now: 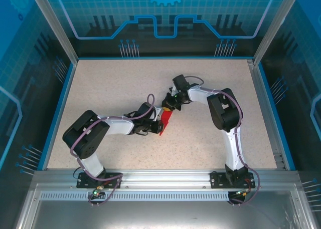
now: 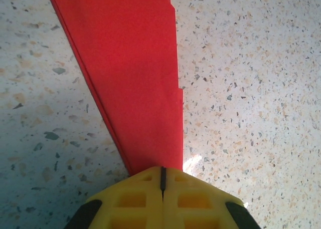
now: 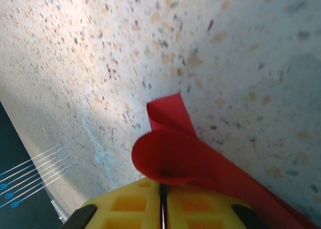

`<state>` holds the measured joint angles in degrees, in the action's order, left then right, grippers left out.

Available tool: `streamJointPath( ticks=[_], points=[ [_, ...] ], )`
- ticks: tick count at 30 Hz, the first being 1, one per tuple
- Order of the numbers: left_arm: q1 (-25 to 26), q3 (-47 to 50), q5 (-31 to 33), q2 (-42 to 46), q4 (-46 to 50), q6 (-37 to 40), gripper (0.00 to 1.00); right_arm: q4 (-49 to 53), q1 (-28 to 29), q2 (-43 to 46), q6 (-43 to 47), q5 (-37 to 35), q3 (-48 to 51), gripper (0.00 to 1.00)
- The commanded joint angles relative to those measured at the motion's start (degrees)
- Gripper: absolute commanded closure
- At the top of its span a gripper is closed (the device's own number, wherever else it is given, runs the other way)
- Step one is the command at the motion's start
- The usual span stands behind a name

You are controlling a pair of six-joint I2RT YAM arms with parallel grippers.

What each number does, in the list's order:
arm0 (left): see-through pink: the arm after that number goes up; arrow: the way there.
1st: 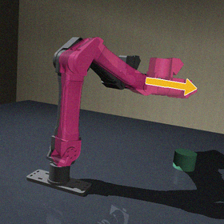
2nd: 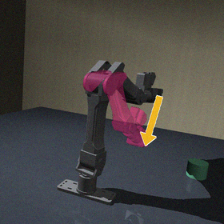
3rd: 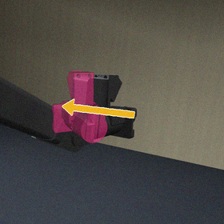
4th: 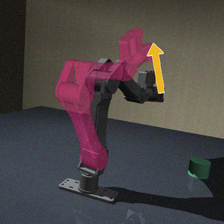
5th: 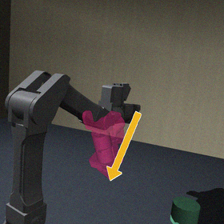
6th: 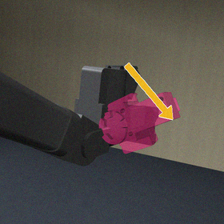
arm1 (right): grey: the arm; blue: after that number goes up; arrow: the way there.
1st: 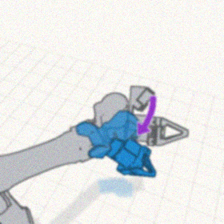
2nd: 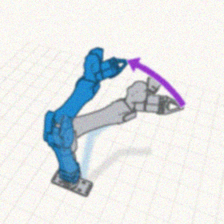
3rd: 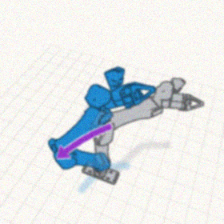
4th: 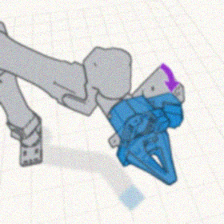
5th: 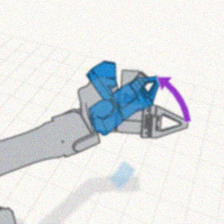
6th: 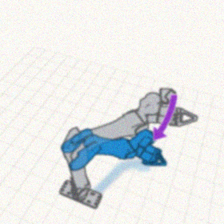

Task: Fold a paper plane with a square sheet of paper (pick it up from the middle)
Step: Fold the wing for the fifth time at the center of the table.

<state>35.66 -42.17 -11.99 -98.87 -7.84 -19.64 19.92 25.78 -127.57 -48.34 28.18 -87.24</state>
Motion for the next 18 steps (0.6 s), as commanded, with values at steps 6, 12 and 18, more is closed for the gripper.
streamJointPath(
  ticks=[6,12,18],
  points=[
    [1.48,5.15,-2.29,-2.03,17.04,-1.66,1.0,-2.5,-5.48,-5.41,1.94,-12.62,-6.75,0.89],
    [2.0,5.42,-2.71,-1.85,16.91,-1.72,1.0,-0.6,-5.99,-8.53,2.63,-13.21,-10.42,0.89],
    [2.29,5.61,-3.02,-1.36,17.01,-1.94,1.0,-0.1,-6.35,-8.31,3.26,-13.35,-12.06,0.89]
  ],
)
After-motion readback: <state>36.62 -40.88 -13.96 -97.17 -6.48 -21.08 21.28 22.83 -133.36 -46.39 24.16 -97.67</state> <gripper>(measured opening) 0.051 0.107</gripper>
